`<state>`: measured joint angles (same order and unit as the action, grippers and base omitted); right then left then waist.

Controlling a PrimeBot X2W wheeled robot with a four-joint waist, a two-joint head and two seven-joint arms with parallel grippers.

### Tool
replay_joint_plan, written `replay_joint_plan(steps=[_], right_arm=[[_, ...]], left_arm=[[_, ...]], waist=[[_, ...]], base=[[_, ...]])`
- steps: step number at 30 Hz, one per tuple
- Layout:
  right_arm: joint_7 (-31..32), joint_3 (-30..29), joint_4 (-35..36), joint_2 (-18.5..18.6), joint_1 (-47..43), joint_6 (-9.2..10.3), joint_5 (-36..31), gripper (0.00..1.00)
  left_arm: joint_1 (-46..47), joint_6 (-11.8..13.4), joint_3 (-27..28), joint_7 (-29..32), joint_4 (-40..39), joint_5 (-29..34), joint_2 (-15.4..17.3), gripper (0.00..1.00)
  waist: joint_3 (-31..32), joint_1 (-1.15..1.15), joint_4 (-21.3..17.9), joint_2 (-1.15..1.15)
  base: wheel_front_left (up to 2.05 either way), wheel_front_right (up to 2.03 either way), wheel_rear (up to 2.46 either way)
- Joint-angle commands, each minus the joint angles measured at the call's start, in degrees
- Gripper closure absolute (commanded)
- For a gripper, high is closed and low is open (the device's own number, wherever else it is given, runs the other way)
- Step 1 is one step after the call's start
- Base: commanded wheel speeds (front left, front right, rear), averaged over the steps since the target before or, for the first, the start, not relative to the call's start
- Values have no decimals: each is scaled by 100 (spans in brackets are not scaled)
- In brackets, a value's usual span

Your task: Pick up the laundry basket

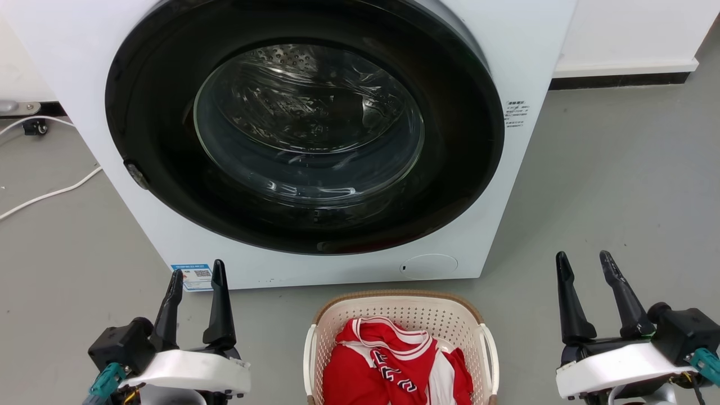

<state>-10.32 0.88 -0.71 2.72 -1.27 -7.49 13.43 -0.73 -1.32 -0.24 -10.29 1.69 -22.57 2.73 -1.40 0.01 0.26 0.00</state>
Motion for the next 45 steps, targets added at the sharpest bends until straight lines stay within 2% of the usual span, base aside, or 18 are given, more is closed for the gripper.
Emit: replay_joint_plan(steps=[1,9,21,38,45], right_arm=[[-59,7,83,22,-20,0,-169,0],[-197,8,137,23,-105,0,-744,0],[-335,0,189,25,-172,1,-1248,0],[-495,-5,248,26,-270,1,-1776,0],[-489,-19,222,26,-243,1,-1684,0]], left_arm=[[-9,6,-8,-63,-77,154,19,0],[-94,30,-11,-199,-120,747,21,0],[-164,45,-21,-330,-129,1315,21,0],[-292,90,-53,-505,-165,2003,22,0],[-282,87,-51,-506,-133,1984,21,0]], waist=[[-3,0,3,0],[-31,0,9,0],[-34,0,-1,0],[-32,-1,13,0],[-37,-1,26,0]], base=[[0,0,0],[0,0,0],[0,0,0],[0,0,0],[0,0,0]])
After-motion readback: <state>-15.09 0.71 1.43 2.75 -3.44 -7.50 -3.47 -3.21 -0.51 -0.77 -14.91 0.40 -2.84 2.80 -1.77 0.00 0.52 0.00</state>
